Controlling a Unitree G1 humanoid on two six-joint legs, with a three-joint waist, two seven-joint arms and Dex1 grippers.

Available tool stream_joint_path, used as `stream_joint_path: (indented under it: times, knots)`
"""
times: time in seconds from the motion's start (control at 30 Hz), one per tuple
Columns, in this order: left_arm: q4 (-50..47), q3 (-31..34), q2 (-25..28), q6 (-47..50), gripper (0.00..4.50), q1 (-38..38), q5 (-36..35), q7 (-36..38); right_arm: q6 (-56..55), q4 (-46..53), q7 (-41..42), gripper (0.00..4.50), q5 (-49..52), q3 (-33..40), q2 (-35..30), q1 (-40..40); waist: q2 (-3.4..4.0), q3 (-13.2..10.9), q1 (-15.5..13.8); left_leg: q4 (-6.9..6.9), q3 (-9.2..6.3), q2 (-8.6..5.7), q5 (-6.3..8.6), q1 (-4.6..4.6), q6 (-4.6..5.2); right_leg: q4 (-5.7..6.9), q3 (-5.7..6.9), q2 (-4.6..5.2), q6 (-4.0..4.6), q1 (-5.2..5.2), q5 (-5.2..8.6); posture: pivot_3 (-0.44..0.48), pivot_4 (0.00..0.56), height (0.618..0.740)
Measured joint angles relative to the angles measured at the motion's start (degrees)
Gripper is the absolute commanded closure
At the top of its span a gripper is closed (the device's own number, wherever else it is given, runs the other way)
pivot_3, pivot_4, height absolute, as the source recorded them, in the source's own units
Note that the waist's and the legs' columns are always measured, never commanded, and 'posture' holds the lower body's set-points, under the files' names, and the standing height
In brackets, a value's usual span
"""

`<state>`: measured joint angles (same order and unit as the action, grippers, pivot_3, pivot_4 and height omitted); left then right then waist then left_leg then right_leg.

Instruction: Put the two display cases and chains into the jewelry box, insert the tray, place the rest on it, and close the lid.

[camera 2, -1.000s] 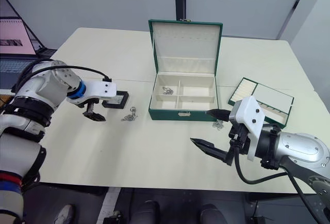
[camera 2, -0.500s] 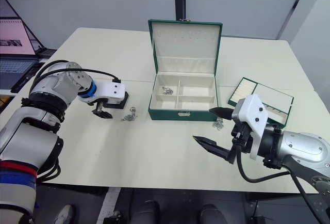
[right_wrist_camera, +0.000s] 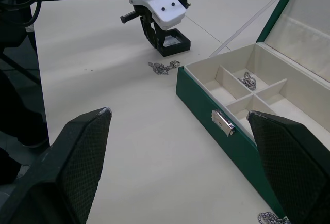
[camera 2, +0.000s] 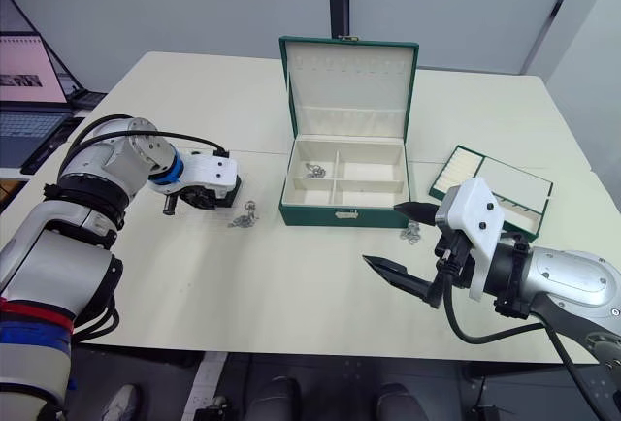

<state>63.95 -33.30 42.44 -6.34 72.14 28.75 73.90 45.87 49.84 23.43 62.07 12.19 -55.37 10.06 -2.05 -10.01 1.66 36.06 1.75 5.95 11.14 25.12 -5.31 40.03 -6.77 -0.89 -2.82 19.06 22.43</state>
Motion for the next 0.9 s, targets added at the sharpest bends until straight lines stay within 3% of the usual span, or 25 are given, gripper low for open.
stream_joint_path:
  times: [0.33,0.43,0.6,0.77,0.9]
  knots:
    - [-0.46,0.03,0.45,1.33,4.46,0.93,1.18,2.42,0.0,0.0,-0.16,0.0,-0.15,-0.04,0.01,0.02,0.0,0.0,0.01,0.0,-0.01,0.0,0.0,0.0,0.0,0.01,0.01,0.0,0.0,0.0,0.0,0.0,0.15,0.737]
    - [-3.12,1.11,2.24,3.2,4.46,0.96,0.55,7.21,0.0,0.0,-0.17,0.0,-0.1,0.09,0.0,-0.09,-0.01,-0.01,0.11,0.0,-0.01,0.01,-0.02,0.02,-0.03,0.02,0.01,-0.02,0.0,0.02,0.0,0.0,0.15,0.737]
    - [-16.54,0.94,10.15,11.68,4.46,1.78,-9.97,17.63,0.02,0.19,-0.49,0.0,0.2,4.37,-0.65,-2.54,0.0,0.0,0.05,0.0,-0.03,0.04,-0.04,0.02,-0.07,0.02,0.05,0.0,0.0,-0.01,0.0,0.0,0.15,0.737]
    - [-24.2,-3.19,15.02,15.14,4.46,1.94,-15.6,18.25,-0.02,0.53,-0.91,0.0,1.16,6.81,-0.65,-3.93,0.01,0.0,0.05,0.02,-0.06,0.04,-0.01,-0.07,0.07,0.12,0.07,-0.02,0.0,-0.05,0.0,0.0,0.15,0.737]
    - [-32.77,-6.88,17.05,24.38,4.46,2.01,-29.21,18.26,-0.2,0.74,-1.13,0.0,2.04,7.03,-0.63,-4.16,0.01,0.0,0.05,0.05,-0.08,0.05,-0.01,-0.05,0.08,0.15,0.07,0.0,0.0,-0.05,0.0,0.0,0.15,0.737]
